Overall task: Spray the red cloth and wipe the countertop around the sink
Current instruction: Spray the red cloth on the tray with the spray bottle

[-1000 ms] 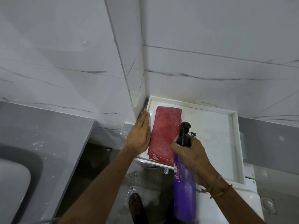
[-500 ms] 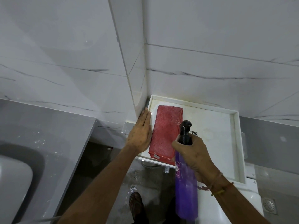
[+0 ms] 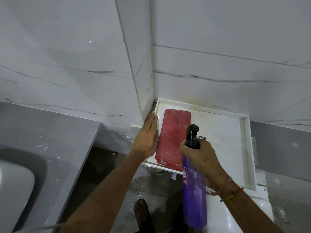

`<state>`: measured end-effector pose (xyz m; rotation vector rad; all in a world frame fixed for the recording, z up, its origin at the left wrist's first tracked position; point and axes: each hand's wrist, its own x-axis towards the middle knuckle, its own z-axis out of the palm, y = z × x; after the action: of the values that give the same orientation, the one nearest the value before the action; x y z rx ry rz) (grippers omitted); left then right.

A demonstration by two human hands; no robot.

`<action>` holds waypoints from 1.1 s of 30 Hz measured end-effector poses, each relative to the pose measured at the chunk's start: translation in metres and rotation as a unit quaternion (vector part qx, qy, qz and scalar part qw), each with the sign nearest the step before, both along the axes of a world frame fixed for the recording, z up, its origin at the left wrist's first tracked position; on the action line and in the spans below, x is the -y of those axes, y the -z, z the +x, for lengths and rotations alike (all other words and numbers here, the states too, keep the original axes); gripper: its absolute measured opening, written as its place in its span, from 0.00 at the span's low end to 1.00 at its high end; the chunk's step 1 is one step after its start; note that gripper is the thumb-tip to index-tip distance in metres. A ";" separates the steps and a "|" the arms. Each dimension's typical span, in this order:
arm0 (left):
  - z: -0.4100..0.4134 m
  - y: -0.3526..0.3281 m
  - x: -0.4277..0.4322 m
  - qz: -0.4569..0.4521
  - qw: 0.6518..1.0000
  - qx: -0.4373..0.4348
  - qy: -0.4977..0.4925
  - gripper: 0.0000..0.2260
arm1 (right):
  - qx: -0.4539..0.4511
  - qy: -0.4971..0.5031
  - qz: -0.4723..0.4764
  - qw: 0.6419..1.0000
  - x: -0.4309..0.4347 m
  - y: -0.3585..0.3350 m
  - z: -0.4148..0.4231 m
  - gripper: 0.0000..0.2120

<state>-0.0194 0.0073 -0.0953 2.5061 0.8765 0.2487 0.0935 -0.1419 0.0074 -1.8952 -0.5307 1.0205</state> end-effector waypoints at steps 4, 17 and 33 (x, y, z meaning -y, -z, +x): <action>-0.001 -0.002 0.001 0.008 1.000 0.010 0.004 0.25 | -0.021 -0.018 -0.013 1.000 -0.001 -0.001 -0.006 0.06; 0.000 -0.001 0.000 0.003 1.000 -0.005 0.005 0.25 | -0.021 -0.007 -0.020 1.000 0.003 -0.004 -0.011 0.06; 0.002 -0.003 0.001 -0.006 1.000 -0.025 -0.009 0.25 | 0.008 -0.048 -0.050 0.998 0.003 0.001 -0.018 0.11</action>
<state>-0.0176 0.0066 -0.0918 2.5035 0.9191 0.1872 0.0755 -0.1446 0.0063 -1.9834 -0.5949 1.1143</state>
